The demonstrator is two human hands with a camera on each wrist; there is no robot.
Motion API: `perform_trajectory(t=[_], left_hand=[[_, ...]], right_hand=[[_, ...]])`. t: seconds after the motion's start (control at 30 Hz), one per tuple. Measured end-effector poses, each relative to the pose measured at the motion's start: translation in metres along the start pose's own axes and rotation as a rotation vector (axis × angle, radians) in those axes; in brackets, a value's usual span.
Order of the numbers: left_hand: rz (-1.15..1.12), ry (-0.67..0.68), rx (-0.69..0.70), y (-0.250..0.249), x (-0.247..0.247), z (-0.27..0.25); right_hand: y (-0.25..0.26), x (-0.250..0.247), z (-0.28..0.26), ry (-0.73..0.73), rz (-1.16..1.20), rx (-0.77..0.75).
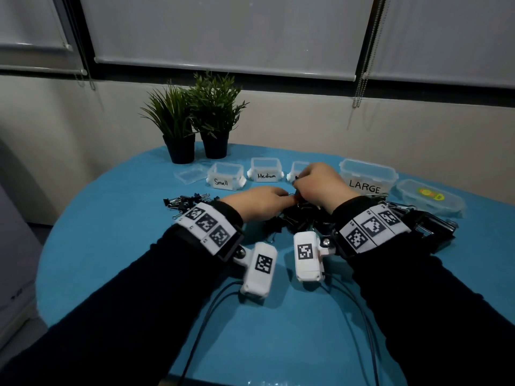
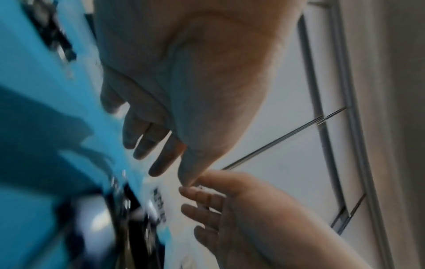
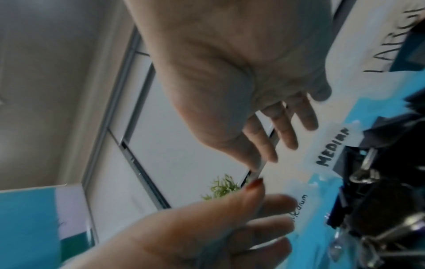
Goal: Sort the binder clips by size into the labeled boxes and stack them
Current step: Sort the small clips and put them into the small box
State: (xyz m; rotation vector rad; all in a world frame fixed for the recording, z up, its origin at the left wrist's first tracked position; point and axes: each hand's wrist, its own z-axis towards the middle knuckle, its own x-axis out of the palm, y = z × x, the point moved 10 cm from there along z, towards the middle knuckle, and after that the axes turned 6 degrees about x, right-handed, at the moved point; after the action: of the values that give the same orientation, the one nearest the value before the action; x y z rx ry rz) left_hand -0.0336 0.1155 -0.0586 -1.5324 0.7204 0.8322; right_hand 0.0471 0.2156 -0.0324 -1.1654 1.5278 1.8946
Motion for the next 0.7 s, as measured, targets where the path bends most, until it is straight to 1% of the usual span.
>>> perform_trajectory(t=[0.03,0.1,0.2,0.27,0.3,0.37,0.47,0.53,0.6,0.63,0.7], left_hand=[[-0.006,-0.064,-0.003,0.009,-0.015,-0.003],[-0.095,-0.234,-0.034,0.038,-0.049,-0.009],[-0.212,-0.486,-0.130,0.088,-0.091,-0.029],[-0.203,-0.556,-0.237,0.122,-0.105,-0.043],[-0.197,-0.562,-0.289,0.136,-0.109,-0.048],[-0.180,-0.525,-0.377,0.158,-0.109,-0.055],[-0.168,-0.432,-0.435,0.170,-0.101,-0.057],[-0.211,-0.386,-0.416,0.169,-0.093,-0.053],[-0.261,-0.407,-0.381,0.166,-0.092,-0.050],[-0.286,-0.428,-0.357,0.162,-0.093,-0.051],[-0.357,-0.458,-0.338,0.157,-0.092,-0.052]], right_hand=[[0.011,0.000,-0.004,0.005,0.068,-0.039],[0.034,0.007,-0.015,0.073,0.232,-0.113],[0.065,0.024,-0.027,0.172,0.340,-0.180],[0.080,0.037,-0.028,0.208,0.373,-0.192],[0.087,0.045,-0.027,0.224,0.386,-0.189],[0.100,0.060,-0.024,0.248,0.397,-0.180],[0.117,0.084,-0.018,0.304,0.367,-0.170],[0.123,0.099,-0.018,0.373,0.335,-0.170],[0.125,0.113,-0.019,0.436,0.291,-0.168],[0.124,0.118,-0.018,0.451,0.269,-0.168],[0.121,0.122,-0.013,0.419,0.216,-0.177]])
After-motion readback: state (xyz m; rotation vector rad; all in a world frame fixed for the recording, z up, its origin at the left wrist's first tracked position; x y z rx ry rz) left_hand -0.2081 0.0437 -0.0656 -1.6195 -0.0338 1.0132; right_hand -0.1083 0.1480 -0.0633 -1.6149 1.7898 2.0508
